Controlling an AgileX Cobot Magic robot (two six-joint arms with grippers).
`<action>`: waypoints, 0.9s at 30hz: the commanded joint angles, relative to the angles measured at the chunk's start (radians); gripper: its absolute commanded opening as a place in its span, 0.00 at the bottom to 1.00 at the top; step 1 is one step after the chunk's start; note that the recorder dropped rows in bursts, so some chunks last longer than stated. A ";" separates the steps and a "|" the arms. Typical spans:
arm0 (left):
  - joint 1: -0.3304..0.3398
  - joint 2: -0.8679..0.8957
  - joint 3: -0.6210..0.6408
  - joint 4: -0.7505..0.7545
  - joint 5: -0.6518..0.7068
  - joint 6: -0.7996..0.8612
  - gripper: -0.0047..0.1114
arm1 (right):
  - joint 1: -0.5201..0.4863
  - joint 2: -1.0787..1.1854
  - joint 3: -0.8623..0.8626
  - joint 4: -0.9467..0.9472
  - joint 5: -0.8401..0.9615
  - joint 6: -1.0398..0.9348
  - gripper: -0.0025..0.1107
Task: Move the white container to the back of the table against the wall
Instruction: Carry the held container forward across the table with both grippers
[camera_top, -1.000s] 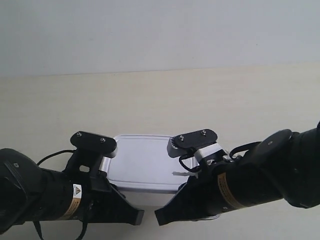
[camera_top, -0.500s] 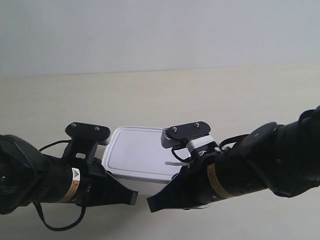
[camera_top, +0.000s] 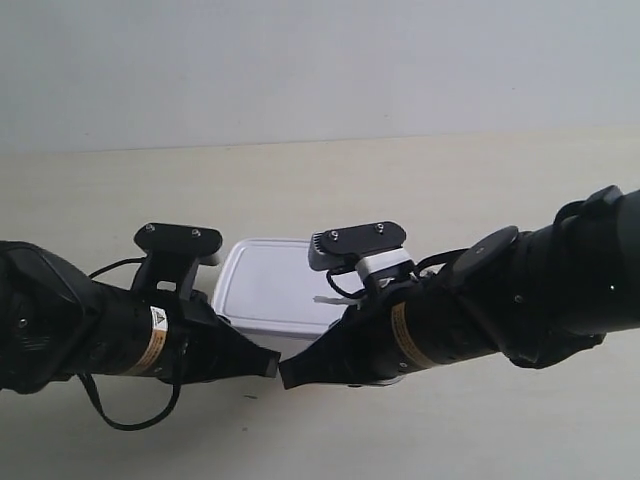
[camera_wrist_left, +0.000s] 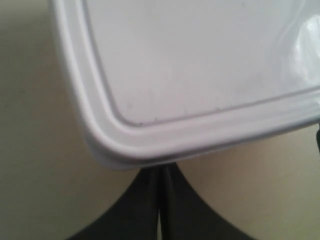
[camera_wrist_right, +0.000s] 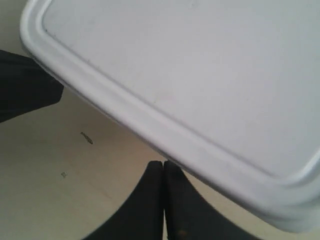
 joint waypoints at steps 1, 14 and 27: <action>0.014 0.038 -0.032 -0.002 -0.024 0.010 0.04 | 0.001 0.000 -0.018 -0.010 0.019 0.002 0.02; 0.014 0.096 -0.105 -0.002 -0.024 0.024 0.04 | -0.044 0.047 -0.019 -0.010 0.085 -0.002 0.02; 0.045 0.160 -0.179 -0.002 -0.055 0.031 0.04 | -0.068 0.064 -0.079 -0.010 0.086 -0.009 0.02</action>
